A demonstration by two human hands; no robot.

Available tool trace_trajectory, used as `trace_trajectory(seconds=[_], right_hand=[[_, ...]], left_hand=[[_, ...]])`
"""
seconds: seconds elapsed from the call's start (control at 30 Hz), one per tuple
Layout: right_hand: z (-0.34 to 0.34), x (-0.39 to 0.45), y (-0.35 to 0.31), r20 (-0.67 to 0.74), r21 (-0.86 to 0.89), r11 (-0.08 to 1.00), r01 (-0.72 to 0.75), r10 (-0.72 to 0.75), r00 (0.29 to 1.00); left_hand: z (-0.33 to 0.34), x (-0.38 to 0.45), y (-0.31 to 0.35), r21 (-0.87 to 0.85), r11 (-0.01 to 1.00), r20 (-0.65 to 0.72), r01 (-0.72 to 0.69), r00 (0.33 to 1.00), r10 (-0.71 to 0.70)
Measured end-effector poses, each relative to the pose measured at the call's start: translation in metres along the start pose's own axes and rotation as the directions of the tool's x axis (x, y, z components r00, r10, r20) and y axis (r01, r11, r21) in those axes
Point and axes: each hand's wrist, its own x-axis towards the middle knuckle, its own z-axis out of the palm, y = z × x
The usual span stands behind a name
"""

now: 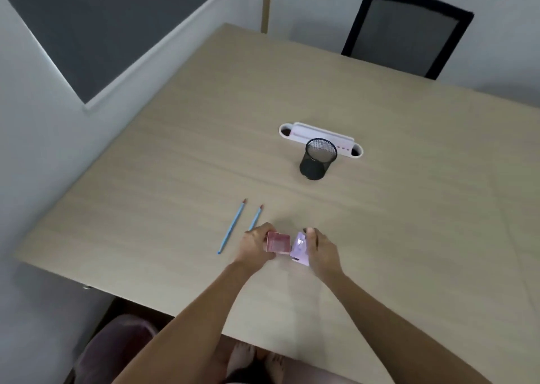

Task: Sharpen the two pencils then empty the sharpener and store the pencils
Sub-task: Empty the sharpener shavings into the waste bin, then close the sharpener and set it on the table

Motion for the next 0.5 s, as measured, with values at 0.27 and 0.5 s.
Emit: trace_trajectory(seconds=[0.27, 0.5], right_hand=[[0.000, 0.008, 0.006, 0.016, -0.058, 0.995, 0.078, -0.077, 0.997], [0.005, 0.008, 0.009, -0.020, -0.040, 0.998, 0.056, -0.056, 0.998]], left_hand=[[0.008, 0.010, 0.002, -0.042, 0.999, 0.191, -0.003, 0.982, 0.011], [0.021, 0.003, 0.008, 0.006, 1.000, 0.074, -0.012, 0.997, 0.012]])
